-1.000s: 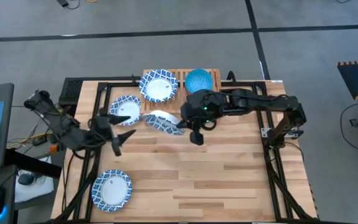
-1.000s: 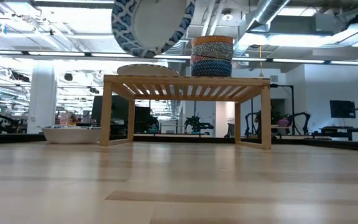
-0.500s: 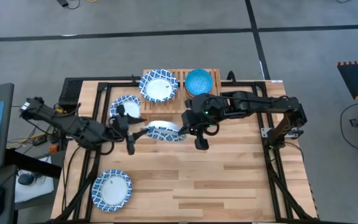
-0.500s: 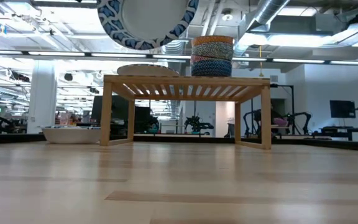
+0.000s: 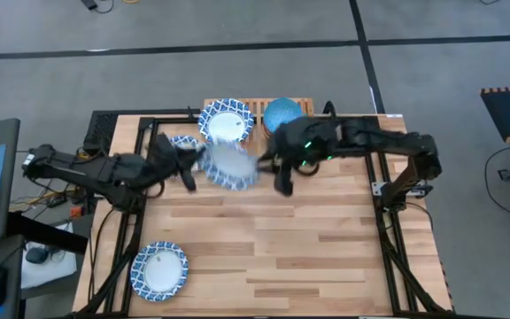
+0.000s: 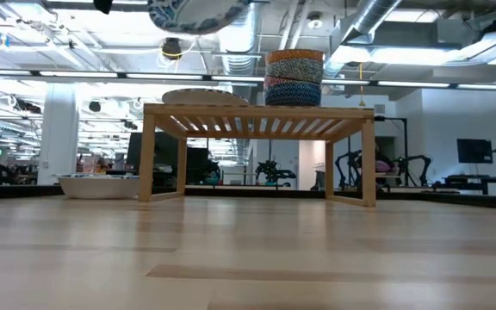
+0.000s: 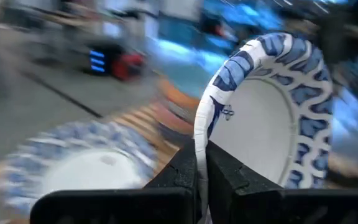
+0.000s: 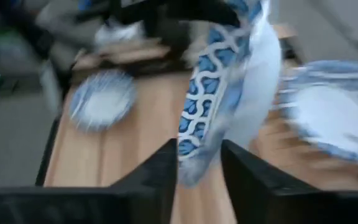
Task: Place and stack bowls onto a shelf
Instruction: Stack the middle left white patterned bowl on top of the white patterned bowl on the shelf
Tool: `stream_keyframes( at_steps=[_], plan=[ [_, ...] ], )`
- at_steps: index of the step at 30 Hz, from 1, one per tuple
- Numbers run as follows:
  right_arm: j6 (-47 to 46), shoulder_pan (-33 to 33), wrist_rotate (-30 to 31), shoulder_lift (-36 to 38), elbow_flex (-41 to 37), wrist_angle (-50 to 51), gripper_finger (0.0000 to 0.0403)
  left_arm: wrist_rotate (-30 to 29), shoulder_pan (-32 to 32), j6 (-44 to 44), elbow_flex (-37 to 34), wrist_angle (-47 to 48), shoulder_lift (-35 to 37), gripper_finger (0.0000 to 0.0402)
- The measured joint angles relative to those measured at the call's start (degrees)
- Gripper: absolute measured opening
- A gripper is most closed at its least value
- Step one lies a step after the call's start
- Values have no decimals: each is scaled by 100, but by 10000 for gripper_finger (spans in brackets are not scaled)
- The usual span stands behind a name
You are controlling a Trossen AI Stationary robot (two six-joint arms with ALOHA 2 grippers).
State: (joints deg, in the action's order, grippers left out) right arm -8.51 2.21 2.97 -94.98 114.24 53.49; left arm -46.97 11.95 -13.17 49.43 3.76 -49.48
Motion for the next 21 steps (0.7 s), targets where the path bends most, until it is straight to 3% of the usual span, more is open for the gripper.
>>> stream_keyframes(
  at_steps=[4,8,15,21],
  plan=[
    [-370,-204,731,381,281,253,202,-436,-790,-52,2,-544,133,1],
    [-372,-377,812,785,301,251,227,-364,-1844,-787,5,-189,144,0],
    [-463,-543,818,1114,301,415,222,1561,-3550,-2762,0,520,-320,0],
    [-503,-535,895,1095,293,1008,221,2178,-4205,-3389,0,584,-731,14]
  ],
)
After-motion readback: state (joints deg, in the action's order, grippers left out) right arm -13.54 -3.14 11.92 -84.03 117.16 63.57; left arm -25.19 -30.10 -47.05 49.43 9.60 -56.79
